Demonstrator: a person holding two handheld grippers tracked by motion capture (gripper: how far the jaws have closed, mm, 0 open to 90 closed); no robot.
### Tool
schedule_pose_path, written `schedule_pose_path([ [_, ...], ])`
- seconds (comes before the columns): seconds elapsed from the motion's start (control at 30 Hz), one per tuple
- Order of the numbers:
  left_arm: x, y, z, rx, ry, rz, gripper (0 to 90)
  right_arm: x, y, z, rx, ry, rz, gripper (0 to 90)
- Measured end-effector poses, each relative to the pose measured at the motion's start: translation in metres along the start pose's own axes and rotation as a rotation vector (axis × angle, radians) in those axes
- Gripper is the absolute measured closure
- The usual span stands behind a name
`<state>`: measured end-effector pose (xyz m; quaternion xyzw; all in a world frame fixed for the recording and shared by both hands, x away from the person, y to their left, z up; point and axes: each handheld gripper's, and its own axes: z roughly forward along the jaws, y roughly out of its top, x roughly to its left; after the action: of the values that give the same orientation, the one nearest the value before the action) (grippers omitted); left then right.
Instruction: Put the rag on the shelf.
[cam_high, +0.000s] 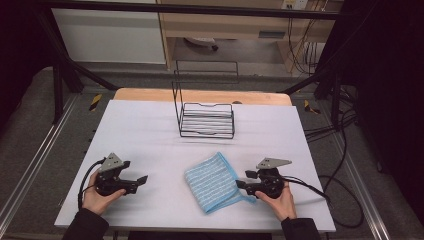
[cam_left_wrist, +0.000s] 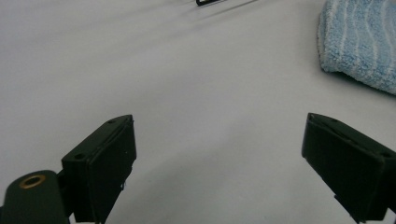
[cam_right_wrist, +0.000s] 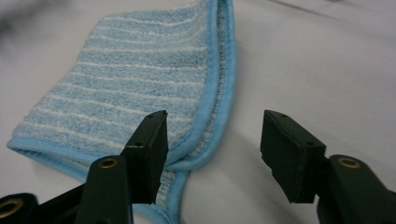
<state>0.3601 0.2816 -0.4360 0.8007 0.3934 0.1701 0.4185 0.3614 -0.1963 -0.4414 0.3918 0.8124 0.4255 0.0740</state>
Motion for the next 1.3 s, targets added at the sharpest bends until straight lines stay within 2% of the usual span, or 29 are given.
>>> schedule_pose_path([
  [0.23,0.000,0.000,0.001,0.006,0.003,-0.003,10.5,0.004,0.002,0.017,0.042,0.011,-0.003,51.6],
  [0.47,0.000,-0.001,0.001,0.014,0.007,0.004,10.8,0.004,0.001,0.021,0.065,0.036,0.000,58.3],
  [0.7,0.000,-0.001,0.002,0.013,0.008,0.004,11.0,0.005,0.000,0.023,0.069,0.051,0.043,67.0],
  [0.9,0.000,-0.001,0.002,0.013,0.008,0.004,11.0,0.007,0.002,0.017,0.055,0.057,0.063,77.8],
  [1.03,0.001,-0.001,0.001,0.014,0.008,0.006,11.1,0.010,0.004,0.011,0.049,0.067,0.081,79.7],
  [1.17,0.001,-0.001,0.000,0.014,0.009,0.006,11.1,0.018,0.008,0.005,0.057,0.052,0.080,80.0],
  [1.3,0.001,-0.001,0.000,0.010,0.008,0.001,11.1,0.024,0.006,0.001,0.082,0.057,0.133,80.2],
])
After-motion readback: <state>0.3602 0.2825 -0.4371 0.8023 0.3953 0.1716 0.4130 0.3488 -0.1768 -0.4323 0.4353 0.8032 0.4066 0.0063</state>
